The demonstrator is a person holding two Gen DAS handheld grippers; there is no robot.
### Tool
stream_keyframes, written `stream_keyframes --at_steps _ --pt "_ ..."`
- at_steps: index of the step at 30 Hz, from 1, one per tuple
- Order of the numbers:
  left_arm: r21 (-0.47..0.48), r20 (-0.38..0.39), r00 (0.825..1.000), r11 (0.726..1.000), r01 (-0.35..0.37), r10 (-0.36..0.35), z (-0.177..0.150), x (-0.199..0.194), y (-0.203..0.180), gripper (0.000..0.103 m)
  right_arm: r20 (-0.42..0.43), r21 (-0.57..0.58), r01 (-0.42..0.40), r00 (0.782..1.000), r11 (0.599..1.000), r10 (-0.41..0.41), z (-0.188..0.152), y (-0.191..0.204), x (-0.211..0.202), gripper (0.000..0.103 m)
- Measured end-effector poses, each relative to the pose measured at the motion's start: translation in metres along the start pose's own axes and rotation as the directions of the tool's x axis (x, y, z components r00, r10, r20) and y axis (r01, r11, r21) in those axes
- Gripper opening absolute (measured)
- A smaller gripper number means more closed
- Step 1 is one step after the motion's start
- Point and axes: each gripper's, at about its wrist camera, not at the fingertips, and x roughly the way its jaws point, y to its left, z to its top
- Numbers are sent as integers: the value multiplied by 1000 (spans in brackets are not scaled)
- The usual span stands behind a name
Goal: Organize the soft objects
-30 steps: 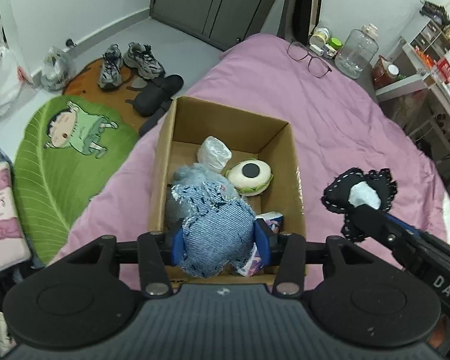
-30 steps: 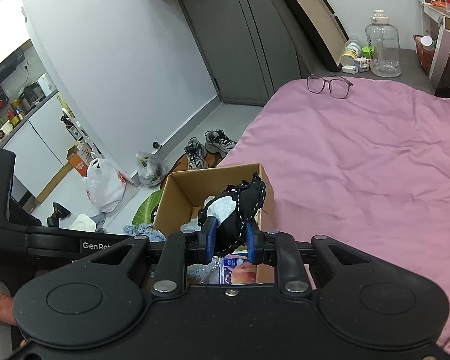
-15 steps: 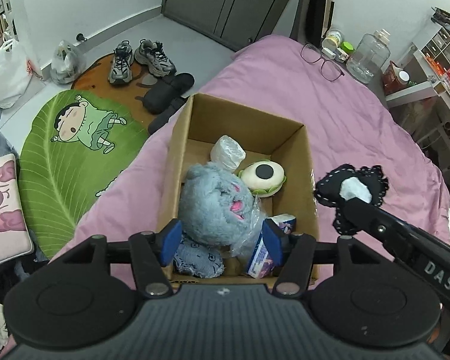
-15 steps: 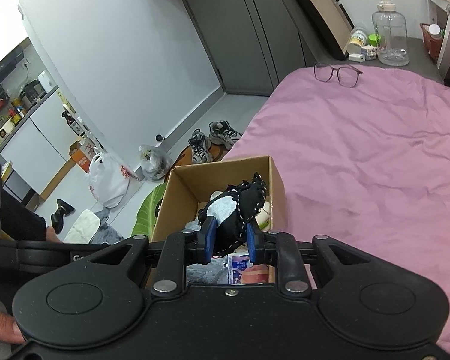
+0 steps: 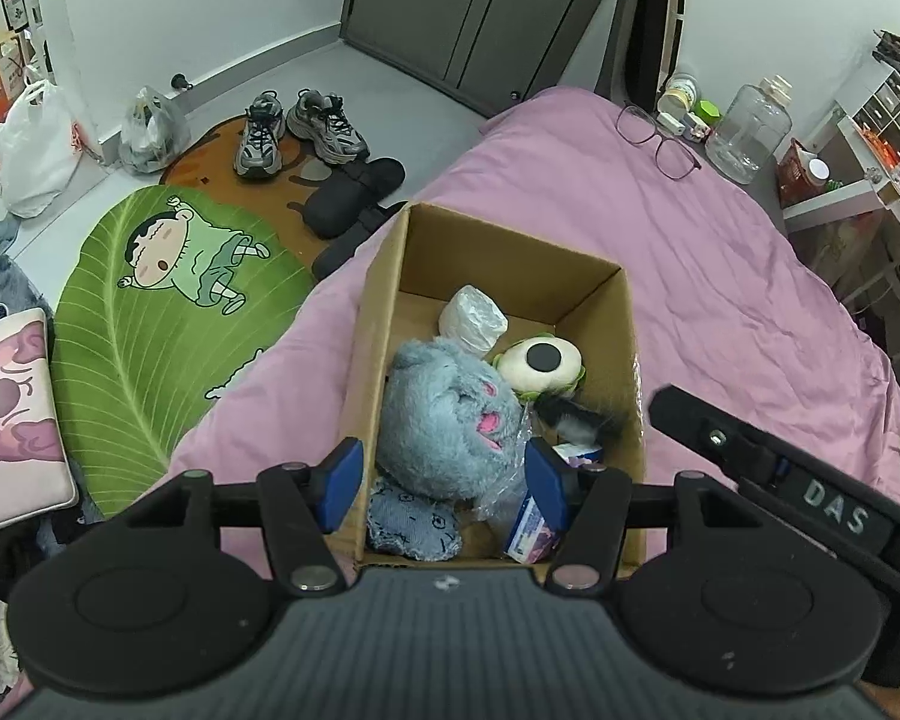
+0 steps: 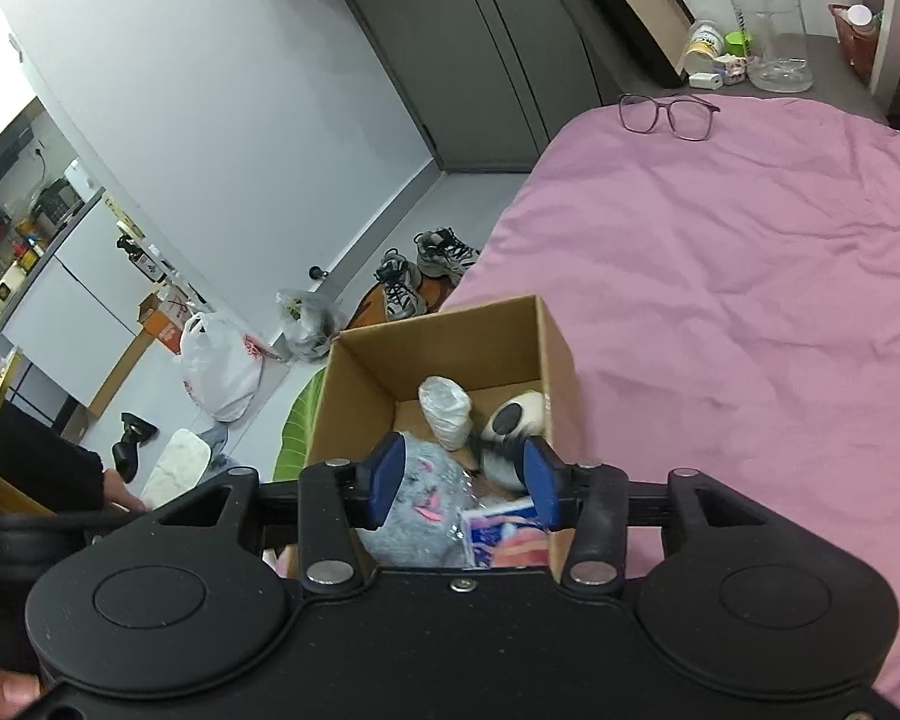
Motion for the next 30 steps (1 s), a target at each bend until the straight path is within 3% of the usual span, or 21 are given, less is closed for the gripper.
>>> stream_keyframes --at_steps 8,12,16,21,30 --pt "8 -2 1000 1000 -3 3 1 1 -12 59 34 4 30 999 1000 -30 -2 -20 -26 47" --pt "20 -2 1000 1000 -2 2 1 1 -22 70 43 16 38 998 999 -39 -1 -32 -37 52" --pt "38 -7 1000 999 3 -3 0 -1 -32 73 48 25 43 998 999 -44 -2 -42 -48 55" --pt "58 -15 1000 998 -22 23 -7 -7 -42 80 60 29 45 997 999 -47 -3 -52 -65 68" --pt "100 20 1000 995 -6 4 -22 -40 -58 88 88 20 44 995 999 -46 -4 -62 -98 91"
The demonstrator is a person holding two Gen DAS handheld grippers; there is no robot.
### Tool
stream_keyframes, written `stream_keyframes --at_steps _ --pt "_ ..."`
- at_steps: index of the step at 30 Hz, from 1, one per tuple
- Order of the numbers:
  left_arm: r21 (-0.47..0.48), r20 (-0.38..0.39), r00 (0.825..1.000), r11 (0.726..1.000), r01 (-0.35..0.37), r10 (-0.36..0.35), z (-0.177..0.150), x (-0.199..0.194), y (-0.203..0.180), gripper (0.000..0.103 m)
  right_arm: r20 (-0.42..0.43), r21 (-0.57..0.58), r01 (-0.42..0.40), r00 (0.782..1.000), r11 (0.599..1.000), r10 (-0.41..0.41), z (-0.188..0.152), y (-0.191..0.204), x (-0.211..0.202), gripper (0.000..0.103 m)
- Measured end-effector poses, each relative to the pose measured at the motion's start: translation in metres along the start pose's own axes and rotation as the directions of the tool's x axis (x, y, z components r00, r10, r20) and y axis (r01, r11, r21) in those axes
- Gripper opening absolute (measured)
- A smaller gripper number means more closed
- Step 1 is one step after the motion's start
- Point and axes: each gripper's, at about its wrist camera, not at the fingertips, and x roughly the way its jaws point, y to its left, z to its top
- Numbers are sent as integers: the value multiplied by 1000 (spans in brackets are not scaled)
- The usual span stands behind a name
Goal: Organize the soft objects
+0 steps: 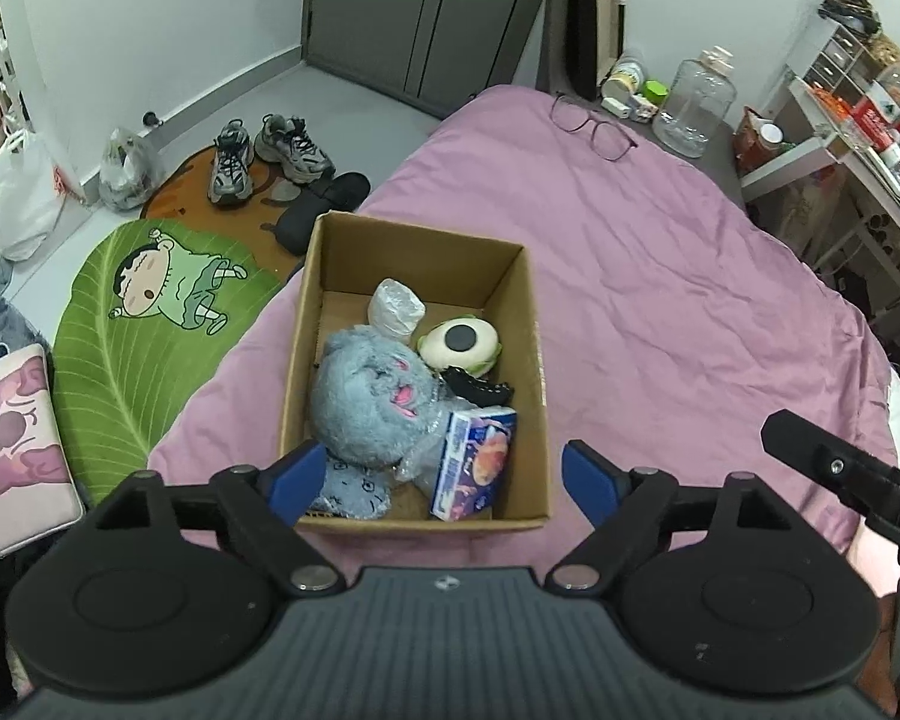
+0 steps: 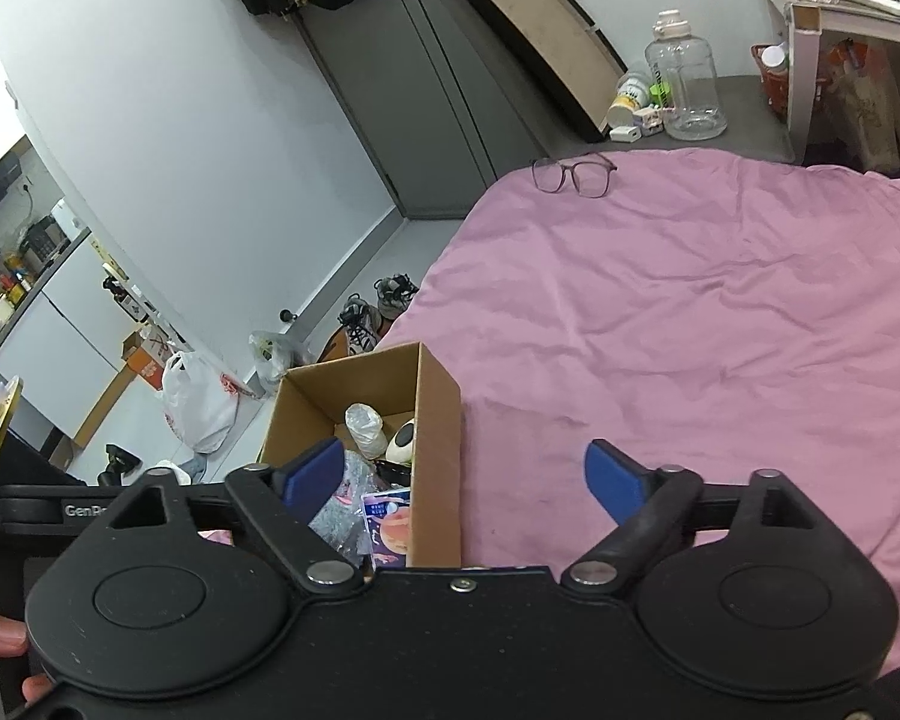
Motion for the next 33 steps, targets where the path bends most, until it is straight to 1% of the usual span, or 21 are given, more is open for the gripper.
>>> stream_keyframes --at_steps 4,6,8,10,13,16,18,20,27,33 --pt "25 32 999 1000 5 -6 -6 -17 -6 90 12 -2 -3 1000 1000 3 -1 -2 -13 97" --pt "26 38 999 1000 4 -5 -9 -24 -7 91 19 0 -9 1000 1000 9 -1 -1 -19 102" --pt "17 44 999 1000 -7 6 -12 -31 -7 92 33 4 -23 999 1000 23 -2 -1 -27 103" --pt "20 49 999 1000 -20 19 -13 -36 -7 96 39 -1 -32 999 999 32 -3 1 -34 103" --pt "15 62 998 1000 -27 26 -16 -48 -6 97 40 -14 -41 998 999 41 -4 4 -42 103" --pt "12 73 997 1000 -25 24 -20 -61 -4 98 41 -20 -37 998 999 38 -7 5 -51 103" --pt "16 81 996 999 -32 31 -23 -70 -4 101 41 -26 -37 998 999 38 -8 6 -57 103" --pt "15 91 995 999 -29 27 -26 -78 -4 102 41 -36 -35 998 999 37 -8 7 -62 103" --pt "18 105 994 1000 -18 16 -37 -102 -8 102 41 -70 -31 999 997 33 -14 10 -84 103" --pt "33 144 990 999 -20 15 -47 -121 -18 102 48 -113 -27 998 993 32 -21 17 -102 103"
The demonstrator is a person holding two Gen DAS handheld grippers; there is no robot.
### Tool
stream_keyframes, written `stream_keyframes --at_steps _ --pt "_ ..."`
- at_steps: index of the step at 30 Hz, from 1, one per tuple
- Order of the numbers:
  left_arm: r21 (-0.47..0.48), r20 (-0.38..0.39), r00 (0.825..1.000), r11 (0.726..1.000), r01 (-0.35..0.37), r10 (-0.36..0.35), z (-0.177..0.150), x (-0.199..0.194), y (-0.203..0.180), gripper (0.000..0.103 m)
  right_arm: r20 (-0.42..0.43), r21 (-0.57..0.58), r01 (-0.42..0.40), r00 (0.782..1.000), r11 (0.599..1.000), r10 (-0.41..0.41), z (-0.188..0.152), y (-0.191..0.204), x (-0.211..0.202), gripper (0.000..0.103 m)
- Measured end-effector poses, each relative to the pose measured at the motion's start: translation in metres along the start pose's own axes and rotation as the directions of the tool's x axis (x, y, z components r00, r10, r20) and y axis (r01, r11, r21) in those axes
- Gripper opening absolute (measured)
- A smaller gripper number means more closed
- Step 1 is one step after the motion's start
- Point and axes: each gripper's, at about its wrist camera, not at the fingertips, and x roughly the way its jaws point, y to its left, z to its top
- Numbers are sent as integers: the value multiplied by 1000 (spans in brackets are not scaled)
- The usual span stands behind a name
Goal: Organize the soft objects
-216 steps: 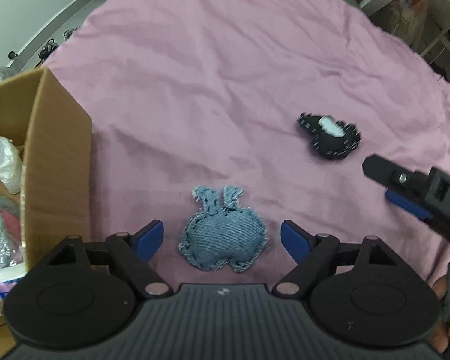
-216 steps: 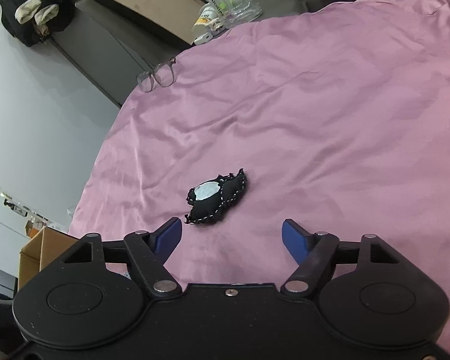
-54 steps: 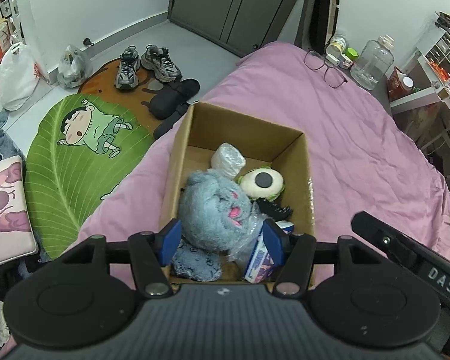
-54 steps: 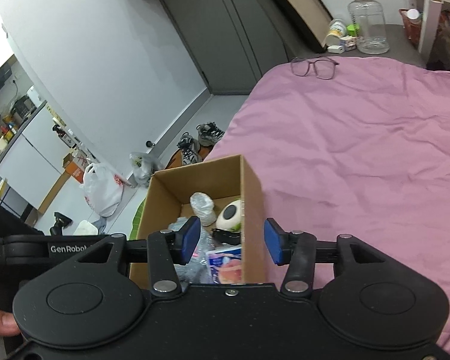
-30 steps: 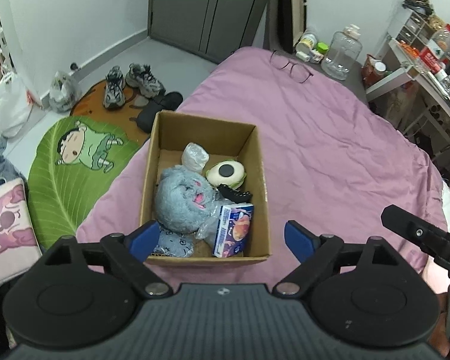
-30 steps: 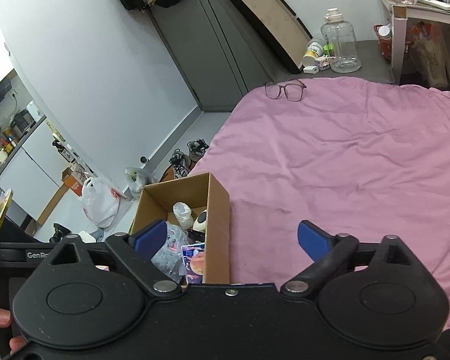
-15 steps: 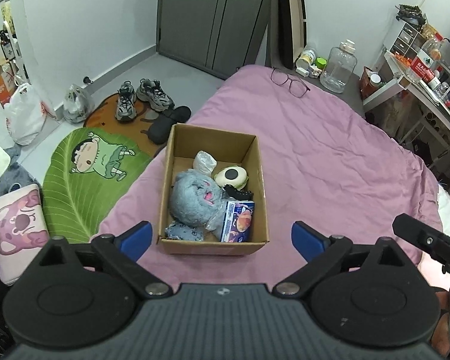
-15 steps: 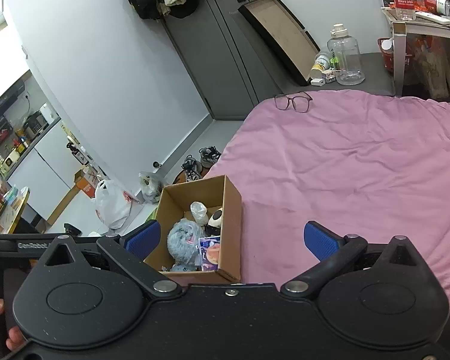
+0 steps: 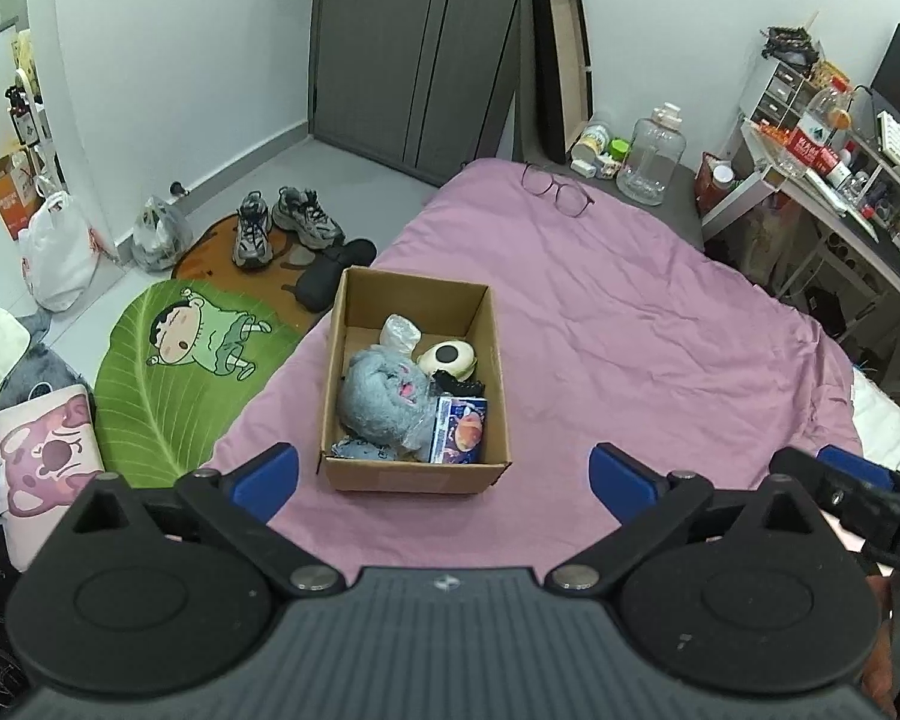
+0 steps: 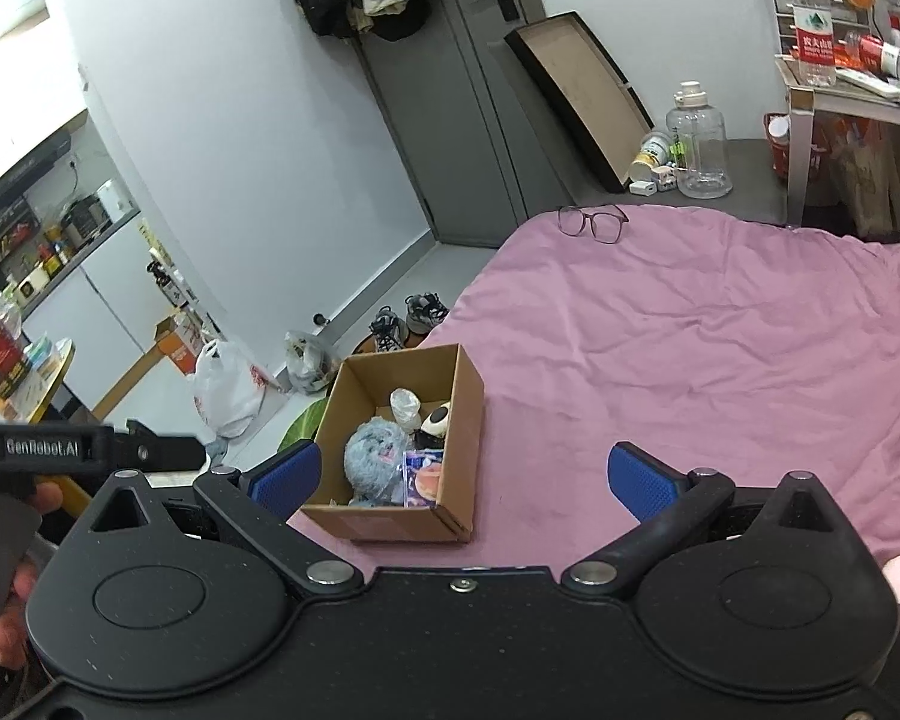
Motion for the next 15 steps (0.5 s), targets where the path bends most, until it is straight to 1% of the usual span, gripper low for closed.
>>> stream_keyframes --at_steps 7,11,15 --pt "12 20 1000 1000 11 -11 -4 -16 -10 102 4 -34 10 1000 999 -10 -6 4 -17 103" --pt "25 27 999 1000 18 -18 -9 -26 -16 102 -1 -28 9 1000 1000 -9 -7 5 -23 103" --pt "17 42 999 1000 19 -20 -14 -30 -16 102 4 -31 11 1000 999 -11 -7 8 -29 103"
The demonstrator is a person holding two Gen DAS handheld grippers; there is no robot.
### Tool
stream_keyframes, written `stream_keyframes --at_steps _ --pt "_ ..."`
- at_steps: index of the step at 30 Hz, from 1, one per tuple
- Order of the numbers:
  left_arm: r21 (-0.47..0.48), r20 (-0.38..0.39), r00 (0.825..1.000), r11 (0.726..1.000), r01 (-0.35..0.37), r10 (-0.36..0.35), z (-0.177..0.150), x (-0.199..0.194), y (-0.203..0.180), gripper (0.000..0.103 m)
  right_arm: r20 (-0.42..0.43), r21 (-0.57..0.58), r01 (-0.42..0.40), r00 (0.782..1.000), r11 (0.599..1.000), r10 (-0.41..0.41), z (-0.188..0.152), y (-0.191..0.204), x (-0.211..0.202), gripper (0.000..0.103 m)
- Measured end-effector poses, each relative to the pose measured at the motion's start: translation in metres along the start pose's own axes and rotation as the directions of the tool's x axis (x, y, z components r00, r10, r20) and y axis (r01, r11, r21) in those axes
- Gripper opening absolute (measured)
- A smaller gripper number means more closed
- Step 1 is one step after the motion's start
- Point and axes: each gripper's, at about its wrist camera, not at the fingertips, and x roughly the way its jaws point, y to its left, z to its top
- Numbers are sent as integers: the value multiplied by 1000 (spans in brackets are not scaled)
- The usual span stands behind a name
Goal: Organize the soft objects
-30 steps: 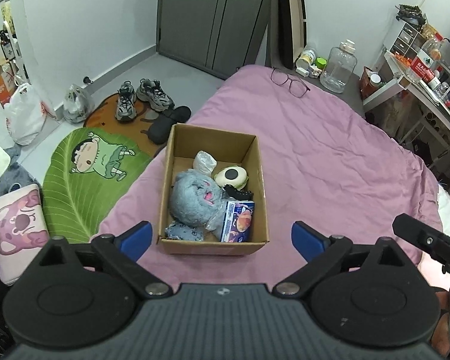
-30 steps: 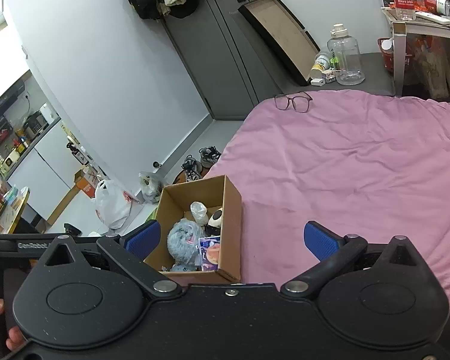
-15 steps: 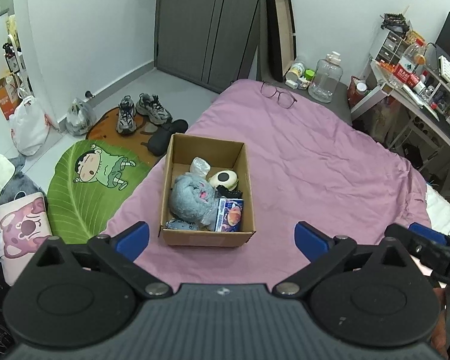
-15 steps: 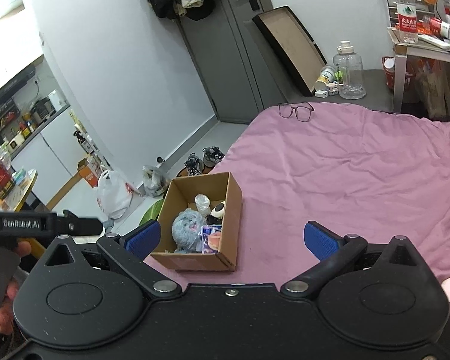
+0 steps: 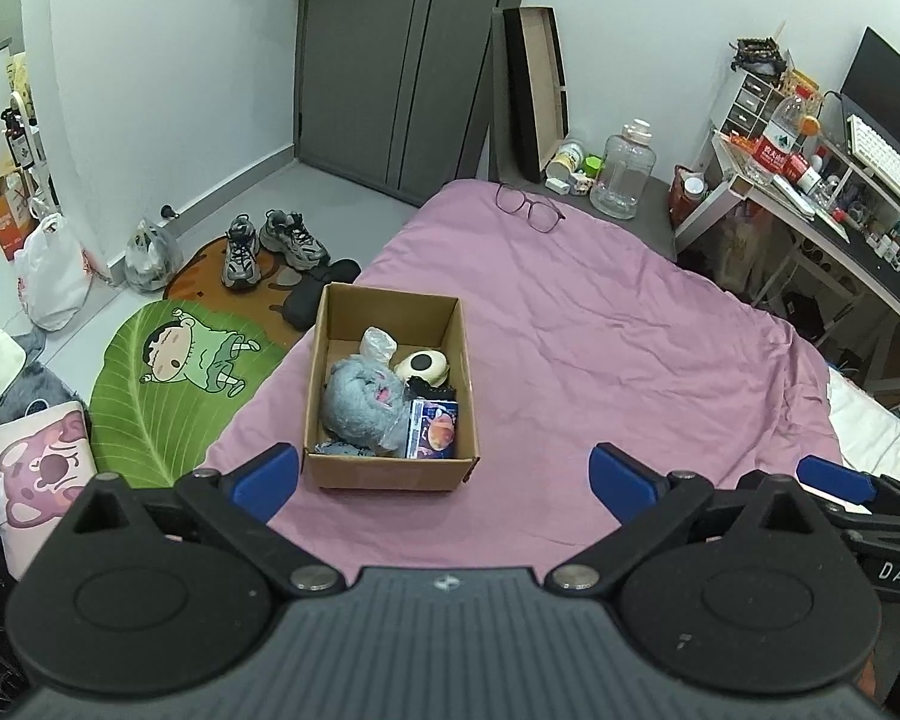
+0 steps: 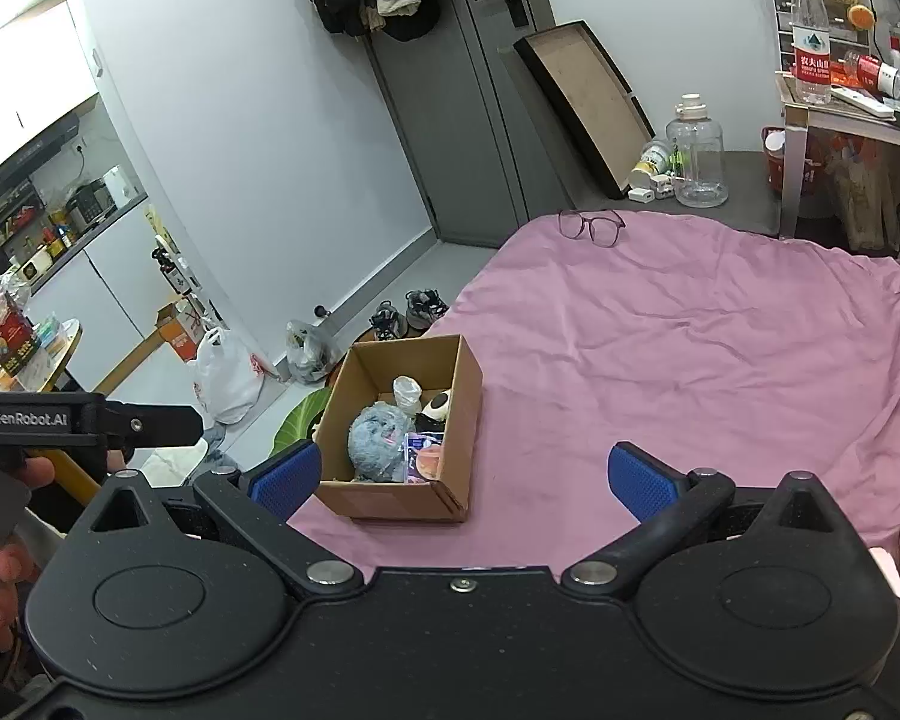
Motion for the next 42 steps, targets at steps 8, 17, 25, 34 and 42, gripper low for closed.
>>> stream_keyframes --at_steps 8,17,25,34,42 --pt "-68 -31 999 998 -14 11 -6 4 11 102 0 -14 -6 1000 1000 6 -2 6 -5 103" --pt "-31 -15 999 999 -40 40 -9 -1 6 102 0 -10 -6 1000 1000 6 -3 4 -8 103" --pt "-12 -13 1000 1000 -26 26 -10 -2 0 102 13 1 -8 1000 1000 8 -2 0 -14 103" --pt "13 -10 999 999 -31 32 -9 1 -9 102 1 4 3 1000 1000 -3 -4 -7 -14 103" --pt "18 -14 1000 1000 -25 25 -7 4 -13 102 -10 22 -21 1000 1000 21 -2 -11 -18 103"
